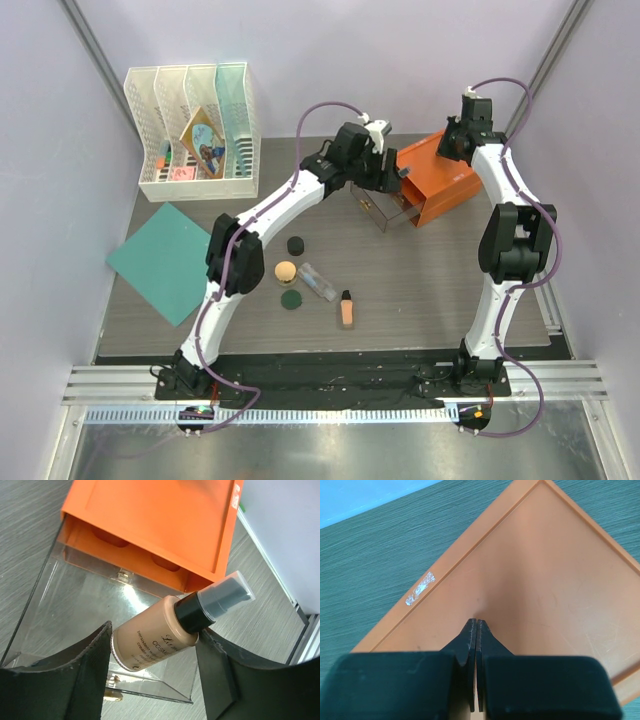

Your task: Organize the makeup

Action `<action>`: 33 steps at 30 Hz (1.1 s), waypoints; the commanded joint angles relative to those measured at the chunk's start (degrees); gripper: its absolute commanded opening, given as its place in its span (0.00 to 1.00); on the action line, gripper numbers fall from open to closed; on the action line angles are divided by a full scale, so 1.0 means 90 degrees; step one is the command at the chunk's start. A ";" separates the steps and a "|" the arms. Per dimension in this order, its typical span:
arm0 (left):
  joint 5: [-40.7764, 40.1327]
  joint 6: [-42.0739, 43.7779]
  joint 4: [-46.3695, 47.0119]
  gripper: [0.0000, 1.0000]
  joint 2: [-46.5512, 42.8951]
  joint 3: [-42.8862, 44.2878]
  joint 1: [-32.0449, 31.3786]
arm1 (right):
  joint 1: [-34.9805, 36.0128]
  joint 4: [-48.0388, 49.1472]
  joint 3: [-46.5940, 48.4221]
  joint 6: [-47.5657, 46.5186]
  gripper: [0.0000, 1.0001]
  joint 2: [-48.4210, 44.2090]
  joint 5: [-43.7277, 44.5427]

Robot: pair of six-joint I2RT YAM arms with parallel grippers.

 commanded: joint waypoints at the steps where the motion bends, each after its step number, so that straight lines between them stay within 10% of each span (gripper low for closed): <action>1: 0.0362 0.0112 0.0305 0.67 0.0101 0.0080 -0.0006 | 0.0218 -0.1807 -0.0606 0.0032 0.01 0.0942 -0.0542; 8: 0.0450 0.0141 0.0237 0.90 0.0101 -0.0115 -0.0025 | 0.0218 -0.1807 -0.0557 0.0042 0.01 0.0971 -0.0571; 22: -0.0125 0.0882 -0.0455 0.86 -0.1029 0.0394 0.0014 | 0.0218 -0.1807 -0.0518 0.0032 0.01 0.0991 -0.0562; 33: -0.1024 0.1752 -0.1990 0.98 -0.2750 -0.2769 0.0034 | 0.0208 -0.1826 -0.0547 0.0022 0.01 0.0972 -0.0562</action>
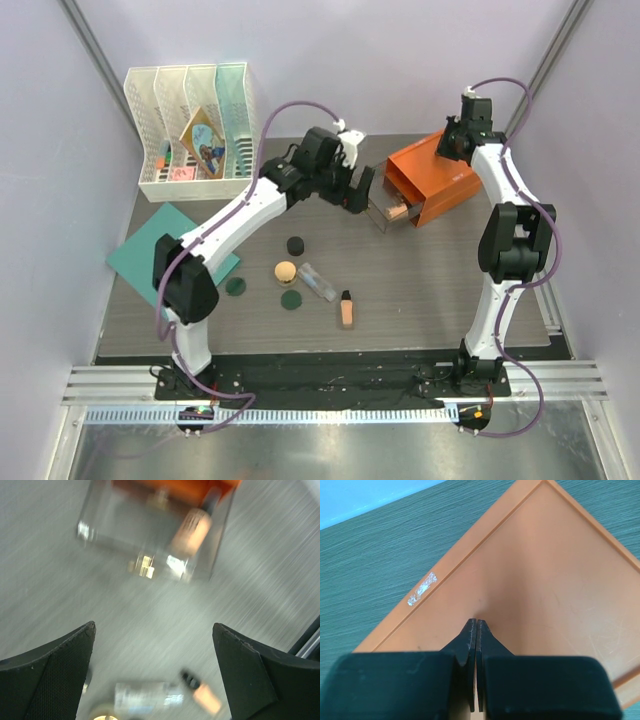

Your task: Organize the makeup

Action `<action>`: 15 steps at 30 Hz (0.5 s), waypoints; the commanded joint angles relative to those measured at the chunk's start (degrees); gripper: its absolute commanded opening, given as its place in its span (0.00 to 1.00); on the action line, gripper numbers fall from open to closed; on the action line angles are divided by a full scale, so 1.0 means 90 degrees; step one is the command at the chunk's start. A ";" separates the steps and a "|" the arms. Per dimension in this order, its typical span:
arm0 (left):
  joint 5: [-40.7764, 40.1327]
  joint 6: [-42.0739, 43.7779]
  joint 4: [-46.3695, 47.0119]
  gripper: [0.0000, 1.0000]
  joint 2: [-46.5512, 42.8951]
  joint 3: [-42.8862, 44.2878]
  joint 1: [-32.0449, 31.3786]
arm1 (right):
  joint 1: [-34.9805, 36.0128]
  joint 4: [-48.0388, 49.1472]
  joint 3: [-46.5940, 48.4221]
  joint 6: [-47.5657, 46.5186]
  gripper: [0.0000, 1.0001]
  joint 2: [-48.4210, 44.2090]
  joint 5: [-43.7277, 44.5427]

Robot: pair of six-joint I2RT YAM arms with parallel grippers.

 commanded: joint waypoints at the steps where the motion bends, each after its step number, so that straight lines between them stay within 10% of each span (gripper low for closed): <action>1: -0.0373 0.0489 -0.0858 0.98 -0.0504 -0.1370 0.0031 | 0.0227 -0.1829 -0.0605 0.0005 0.01 0.0930 -0.0489; 7: 0.0036 0.1017 -0.1200 0.99 -0.0974 -0.2380 0.0012 | 0.0218 -0.1809 -0.0615 0.0015 0.01 0.0969 -0.0528; 15: 0.0778 0.0394 -0.3025 0.95 -0.0213 -0.1239 -0.0300 | 0.0227 -0.1819 -0.0596 0.0025 0.01 0.0998 -0.0499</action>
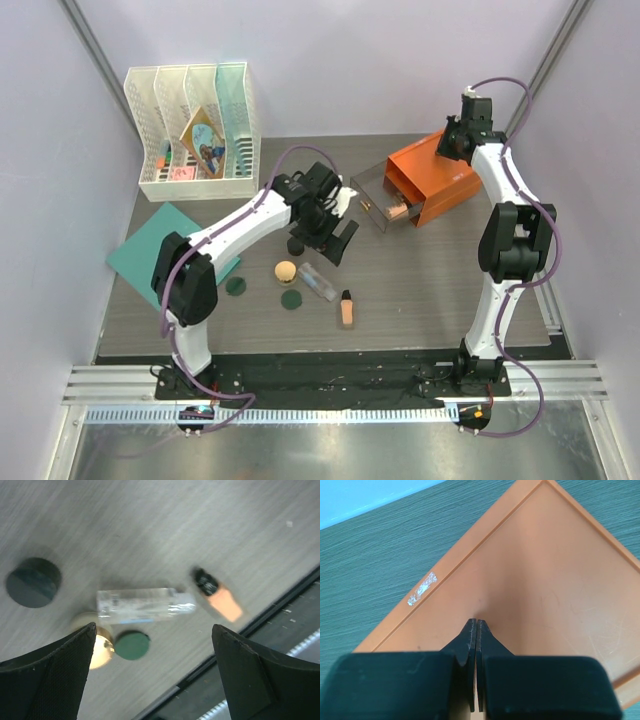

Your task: Organize the makeup

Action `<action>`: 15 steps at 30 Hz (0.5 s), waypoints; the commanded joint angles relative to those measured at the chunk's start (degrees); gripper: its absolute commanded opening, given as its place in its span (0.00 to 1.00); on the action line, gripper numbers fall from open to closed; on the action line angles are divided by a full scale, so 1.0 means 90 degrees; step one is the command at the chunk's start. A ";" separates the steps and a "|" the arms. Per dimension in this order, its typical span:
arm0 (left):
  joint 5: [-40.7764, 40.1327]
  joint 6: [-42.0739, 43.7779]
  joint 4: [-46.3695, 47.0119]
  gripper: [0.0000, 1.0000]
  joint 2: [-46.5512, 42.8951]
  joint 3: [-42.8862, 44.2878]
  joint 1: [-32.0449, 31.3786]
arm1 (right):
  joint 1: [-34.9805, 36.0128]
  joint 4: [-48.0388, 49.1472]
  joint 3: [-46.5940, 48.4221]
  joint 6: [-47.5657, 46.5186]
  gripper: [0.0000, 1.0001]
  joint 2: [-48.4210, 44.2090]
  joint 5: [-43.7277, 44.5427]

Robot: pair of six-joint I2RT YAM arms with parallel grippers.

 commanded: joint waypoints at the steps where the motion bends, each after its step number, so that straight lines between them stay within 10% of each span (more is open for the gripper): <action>1: 0.0850 -0.0508 -0.0902 0.94 0.0273 0.0624 -0.0334 | 0.0228 -0.1804 -0.0596 0.0025 0.01 0.0977 -0.0491; 15: -0.0610 0.1002 -0.0269 0.92 0.0011 -0.0534 -0.0921 | 0.0218 -0.1804 -0.0674 0.0015 0.01 0.0947 -0.0521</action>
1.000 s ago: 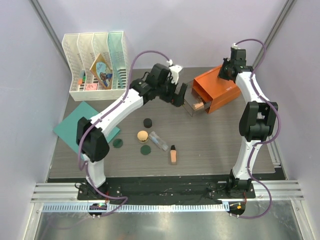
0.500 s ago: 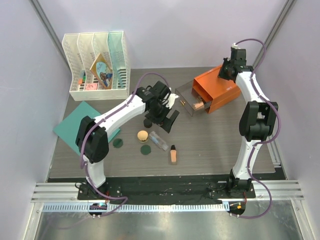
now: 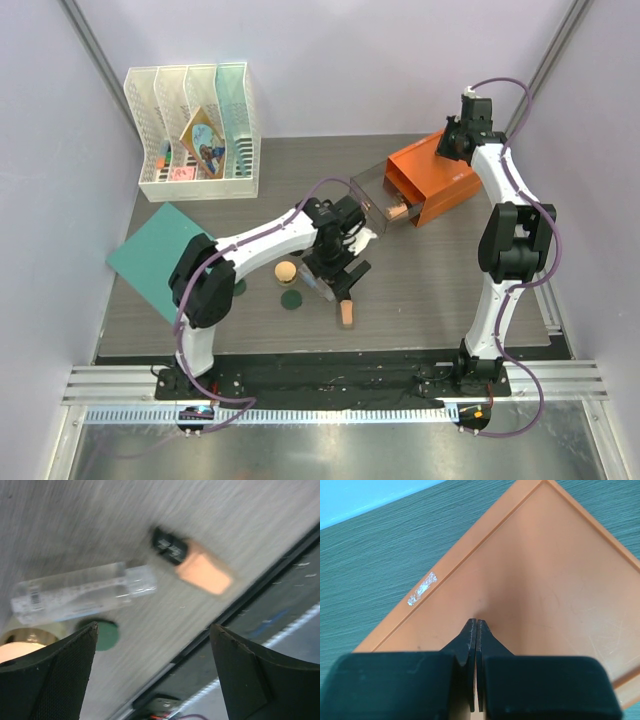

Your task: Organize the makeup

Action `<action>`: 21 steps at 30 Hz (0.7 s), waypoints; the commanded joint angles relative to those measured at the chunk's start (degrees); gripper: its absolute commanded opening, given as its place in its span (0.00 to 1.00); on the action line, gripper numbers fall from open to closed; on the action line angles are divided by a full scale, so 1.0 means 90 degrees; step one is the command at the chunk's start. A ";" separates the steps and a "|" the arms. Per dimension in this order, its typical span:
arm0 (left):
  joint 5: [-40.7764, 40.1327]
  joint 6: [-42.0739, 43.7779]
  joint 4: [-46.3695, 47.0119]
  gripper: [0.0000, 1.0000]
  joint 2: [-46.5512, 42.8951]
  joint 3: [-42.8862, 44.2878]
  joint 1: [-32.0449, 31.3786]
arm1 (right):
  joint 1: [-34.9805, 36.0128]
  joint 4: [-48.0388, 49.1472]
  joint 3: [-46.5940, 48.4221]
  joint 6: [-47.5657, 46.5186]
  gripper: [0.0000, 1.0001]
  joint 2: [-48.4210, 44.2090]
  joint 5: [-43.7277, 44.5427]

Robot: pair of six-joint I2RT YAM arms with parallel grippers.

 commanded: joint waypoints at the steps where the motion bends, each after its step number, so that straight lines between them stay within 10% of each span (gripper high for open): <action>1: -0.0833 0.1021 0.0531 0.92 -0.0565 -0.0697 0.0043 | 0.0227 -0.1809 -0.0659 -0.0002 0.01 0.0938 -0.0521; 21: 0.0378 -0.1946 -0.1831 0.86 0.0743 0.1528 0.0062 | 0.0218 -0.1790 -0.0698 0.0047 0.01 0.0898 -0.0521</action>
